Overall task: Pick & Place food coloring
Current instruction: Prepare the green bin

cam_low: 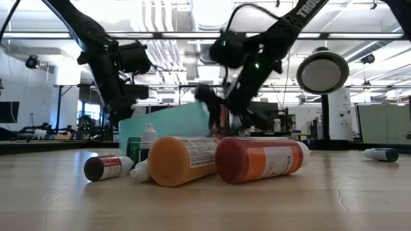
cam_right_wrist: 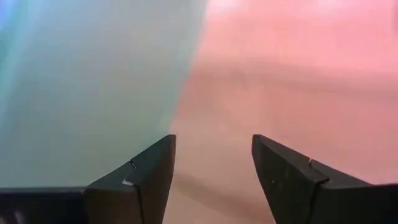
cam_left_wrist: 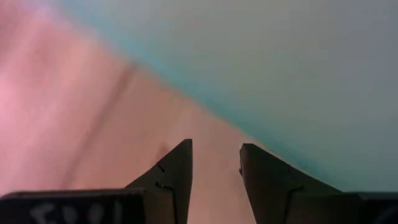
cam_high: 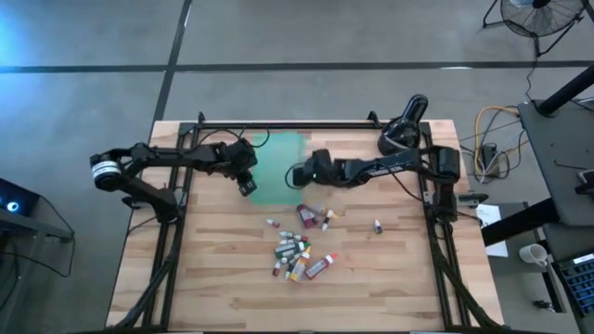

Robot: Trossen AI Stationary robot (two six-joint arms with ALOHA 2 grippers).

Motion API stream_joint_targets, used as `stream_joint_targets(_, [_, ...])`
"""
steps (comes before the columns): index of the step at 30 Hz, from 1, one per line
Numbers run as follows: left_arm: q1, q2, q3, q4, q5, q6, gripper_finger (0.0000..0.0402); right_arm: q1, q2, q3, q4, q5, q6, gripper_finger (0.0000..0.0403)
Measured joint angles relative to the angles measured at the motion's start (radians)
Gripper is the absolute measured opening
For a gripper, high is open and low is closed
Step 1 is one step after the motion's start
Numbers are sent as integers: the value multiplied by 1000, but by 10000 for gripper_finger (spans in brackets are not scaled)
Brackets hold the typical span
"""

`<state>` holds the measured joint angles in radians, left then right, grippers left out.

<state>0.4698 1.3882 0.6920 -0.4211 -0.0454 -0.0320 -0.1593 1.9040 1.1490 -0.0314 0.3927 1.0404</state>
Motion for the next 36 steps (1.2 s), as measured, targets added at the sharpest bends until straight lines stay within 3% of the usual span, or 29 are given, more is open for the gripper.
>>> stream_joint_targets(2, [-4, 1, -1, 1, 12, 10, 110, 0, -35, 25, 37, 10, -57, 210])
stream_joint_targets(5, [-5, 1, 8, 62, 19, 3, 110, 6, -51, 86, 56, -62, -172, 210])
stream_joint_targets(8, [-8, -2, 8, 90, 27, -19, 110, 13, -11, 155, 46, -187, -270, 210])
stream_joint_targets(12, [-12, -4, 19, 117, 36, -57, 110, 13, 49, 244, 50, -230, -286, 210])
stream_joint_targets(19, [-17, -88, 9, -127, 24, -59, 110, 26, 78, 290, -31, -277, -317, 210])
stream_joint_targets(22, [-16, -168, -6, -153, 17, -72, 110, 23, 59, 289, -52, -219, -356, 210])
stream_joint_targets(26, [-18, -277, -21, -95, 21, -85, 110, 42, 6, 294, -210, -85, -439, 210])
stream_joint_targets(33, [-31, -366, -53, -52, 120, -84, 110, 77, -19, 299, -809, -177, -519, 210])
stream_joint_targets(36, [-33, -374, -67, -59, 122, -106, 110, 120, -24, 273, -908, -194, -435, 210])
